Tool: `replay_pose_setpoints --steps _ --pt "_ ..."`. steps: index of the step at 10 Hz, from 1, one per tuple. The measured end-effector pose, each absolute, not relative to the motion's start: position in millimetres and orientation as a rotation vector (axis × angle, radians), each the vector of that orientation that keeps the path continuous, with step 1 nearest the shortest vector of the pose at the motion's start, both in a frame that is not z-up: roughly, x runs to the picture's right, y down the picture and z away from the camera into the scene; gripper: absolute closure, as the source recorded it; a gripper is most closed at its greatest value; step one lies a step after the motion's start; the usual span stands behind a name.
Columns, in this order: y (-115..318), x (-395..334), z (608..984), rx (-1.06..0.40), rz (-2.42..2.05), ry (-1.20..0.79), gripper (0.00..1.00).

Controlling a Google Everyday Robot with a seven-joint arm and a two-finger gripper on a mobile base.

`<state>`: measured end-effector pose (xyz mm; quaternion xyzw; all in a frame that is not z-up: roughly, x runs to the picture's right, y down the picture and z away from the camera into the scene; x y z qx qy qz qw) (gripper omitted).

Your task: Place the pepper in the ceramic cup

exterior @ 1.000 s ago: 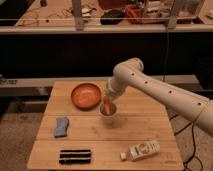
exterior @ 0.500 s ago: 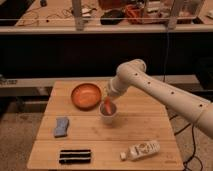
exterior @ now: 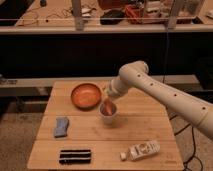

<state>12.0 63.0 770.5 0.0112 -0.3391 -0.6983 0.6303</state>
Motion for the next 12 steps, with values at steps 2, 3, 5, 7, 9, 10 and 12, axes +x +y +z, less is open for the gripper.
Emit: replay_pose_setpoints --steps 2,3,5,7,9,10,12 --pt "63.9 12.5 768.5 0.050 -1.613 -0.779 1.00" --pt "64.2 12.3 767.4 0.059 -1.621 -0.781 1.00" --pt "66.7 12.2 765.0 0.076 -1.640 -0.790 0.99" --pt "68.3 12.4 764.8 0.084 -1.648 -0.795 0.81" --pt "68.9 10.8 765.5 0.084 -1.655 -0.794 0.63" --pt "67.9 8.8 765.9 0.081 -1.656 -0.792 0.53" --pt "66.4 1.1 767.0 0.079 -1.663 -0.790 0.33"
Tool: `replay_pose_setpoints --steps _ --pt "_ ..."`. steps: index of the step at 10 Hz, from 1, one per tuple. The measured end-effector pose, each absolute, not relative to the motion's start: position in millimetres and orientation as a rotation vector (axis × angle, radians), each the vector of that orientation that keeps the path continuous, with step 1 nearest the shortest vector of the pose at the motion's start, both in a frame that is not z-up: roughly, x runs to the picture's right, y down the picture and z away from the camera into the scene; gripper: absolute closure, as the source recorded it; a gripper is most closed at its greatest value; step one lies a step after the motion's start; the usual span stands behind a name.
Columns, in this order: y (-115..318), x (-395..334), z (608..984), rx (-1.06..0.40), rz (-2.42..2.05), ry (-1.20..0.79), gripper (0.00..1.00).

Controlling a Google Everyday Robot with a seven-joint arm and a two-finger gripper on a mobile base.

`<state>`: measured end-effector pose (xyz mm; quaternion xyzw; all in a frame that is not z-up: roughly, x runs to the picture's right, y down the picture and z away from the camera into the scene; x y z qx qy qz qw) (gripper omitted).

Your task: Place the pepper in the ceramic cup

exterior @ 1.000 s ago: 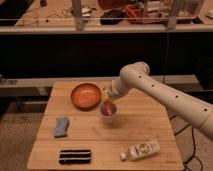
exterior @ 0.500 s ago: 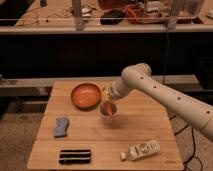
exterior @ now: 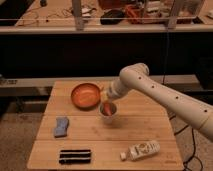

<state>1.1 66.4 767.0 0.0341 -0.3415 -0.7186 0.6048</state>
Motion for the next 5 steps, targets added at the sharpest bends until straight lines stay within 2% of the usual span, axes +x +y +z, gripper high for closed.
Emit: replay_pose_setpoints --steps 1,2,5 --pt "64.7 -2.0 767.1 0.082 -1.666 -0.788 0.24" --pt "62.5 -5.7 766.7 0.088 -1.671 -0.786 0.20" --pt "60.6 -8.7 765.5 0.109 -1.689 -0.776 0.20"
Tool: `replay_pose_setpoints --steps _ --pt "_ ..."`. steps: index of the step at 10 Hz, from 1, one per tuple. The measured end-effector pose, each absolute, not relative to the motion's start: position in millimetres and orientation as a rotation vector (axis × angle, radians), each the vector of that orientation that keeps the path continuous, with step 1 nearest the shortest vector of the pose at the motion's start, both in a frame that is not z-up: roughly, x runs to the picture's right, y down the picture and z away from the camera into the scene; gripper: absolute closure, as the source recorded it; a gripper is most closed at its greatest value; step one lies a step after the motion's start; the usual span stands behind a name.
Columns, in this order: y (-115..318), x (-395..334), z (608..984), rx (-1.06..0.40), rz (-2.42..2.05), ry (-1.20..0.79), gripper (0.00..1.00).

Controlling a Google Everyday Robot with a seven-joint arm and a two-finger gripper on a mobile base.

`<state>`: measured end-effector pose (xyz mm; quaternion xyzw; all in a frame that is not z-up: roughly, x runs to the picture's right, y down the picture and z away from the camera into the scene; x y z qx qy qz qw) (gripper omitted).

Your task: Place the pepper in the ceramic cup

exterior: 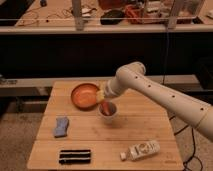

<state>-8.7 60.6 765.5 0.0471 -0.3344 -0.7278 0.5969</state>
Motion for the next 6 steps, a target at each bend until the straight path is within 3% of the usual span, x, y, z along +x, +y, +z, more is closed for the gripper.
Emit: replay_pose_setpoints --steps 4,6 --pt "57.3 0.0 761.2 0.125 -1.684 -0.764 0.20" --pt "56.4 2.7 759.9 0.119 -1.673 -0.764 0.26"
